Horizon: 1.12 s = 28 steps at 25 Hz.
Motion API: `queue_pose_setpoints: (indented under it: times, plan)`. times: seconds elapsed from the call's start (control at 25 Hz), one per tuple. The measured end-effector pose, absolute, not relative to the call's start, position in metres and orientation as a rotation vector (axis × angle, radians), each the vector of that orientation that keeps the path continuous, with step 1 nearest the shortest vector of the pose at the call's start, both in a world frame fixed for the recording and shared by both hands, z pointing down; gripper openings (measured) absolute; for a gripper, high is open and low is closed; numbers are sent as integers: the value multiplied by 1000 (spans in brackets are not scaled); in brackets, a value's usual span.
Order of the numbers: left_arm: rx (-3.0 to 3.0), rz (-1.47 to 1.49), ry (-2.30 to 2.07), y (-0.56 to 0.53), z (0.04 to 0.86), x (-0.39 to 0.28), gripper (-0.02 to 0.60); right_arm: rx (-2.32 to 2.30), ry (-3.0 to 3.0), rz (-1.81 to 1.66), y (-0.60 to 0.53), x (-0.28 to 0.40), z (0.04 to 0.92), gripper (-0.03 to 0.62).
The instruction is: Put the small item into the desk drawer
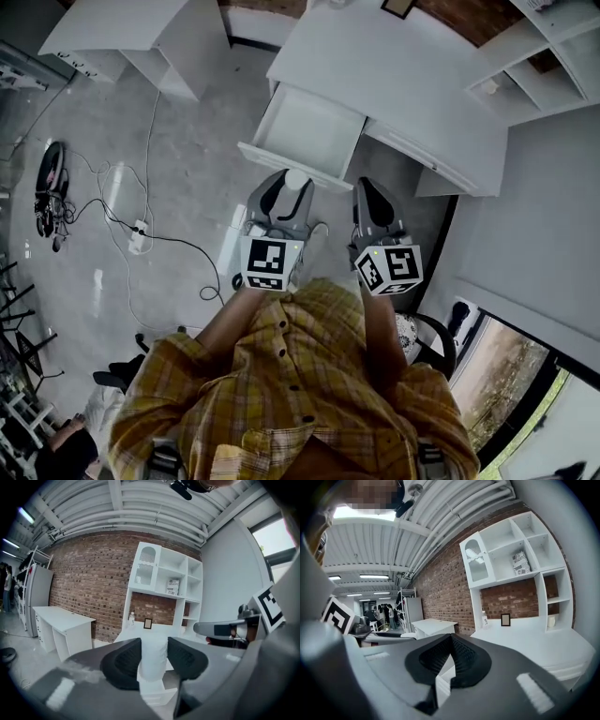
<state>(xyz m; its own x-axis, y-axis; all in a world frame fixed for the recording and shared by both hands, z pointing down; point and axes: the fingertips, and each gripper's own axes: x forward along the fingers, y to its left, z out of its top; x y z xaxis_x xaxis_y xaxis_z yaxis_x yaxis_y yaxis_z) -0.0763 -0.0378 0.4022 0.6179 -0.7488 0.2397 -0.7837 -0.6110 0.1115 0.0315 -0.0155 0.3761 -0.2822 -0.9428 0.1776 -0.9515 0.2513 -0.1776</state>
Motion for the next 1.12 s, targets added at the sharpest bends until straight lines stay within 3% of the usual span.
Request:
queue_pose_setpoints:
  times: [0.44, 1.12]
  plan:
    - [2493, 397, -1349, -107, 428, -39, 175, 1686, -2494, 510, -98, 63, 400, 1]
    - [2281, 650, -1380, -177, 543, -4, 176, 1517, -2475, 707, -155, 104, 500, 2]
